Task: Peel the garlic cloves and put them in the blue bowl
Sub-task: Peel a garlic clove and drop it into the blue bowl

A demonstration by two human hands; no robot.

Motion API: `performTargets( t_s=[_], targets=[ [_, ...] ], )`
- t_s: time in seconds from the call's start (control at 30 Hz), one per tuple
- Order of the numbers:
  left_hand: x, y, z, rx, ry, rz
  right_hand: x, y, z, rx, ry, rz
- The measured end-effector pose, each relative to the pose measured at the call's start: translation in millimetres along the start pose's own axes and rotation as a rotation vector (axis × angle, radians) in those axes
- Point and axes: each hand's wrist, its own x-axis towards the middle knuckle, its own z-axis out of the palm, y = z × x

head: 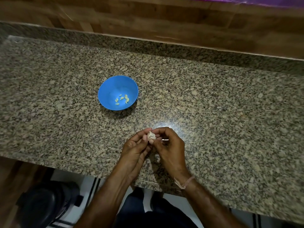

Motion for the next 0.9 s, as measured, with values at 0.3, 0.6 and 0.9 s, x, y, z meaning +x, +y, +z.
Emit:
performTargets(
  t_s=[0.3,0.6,0.9],
  targets=[
    [0.1,-3.1,-6.4,0.052,0.077,0.052,4.0,-0.3,0.1,0.013,-0.029,0.088],
    [3.0,-10.9,-14.0,0.073,0.143,-0.020,4.5,6.9,8.7,-0.106,0.002,0.083],
    [4.9,-18.6,-19.2,0.301,0.233,0.063,6.8,13.1,10.8,-0.203,-0.100,0.078]
  ],
)
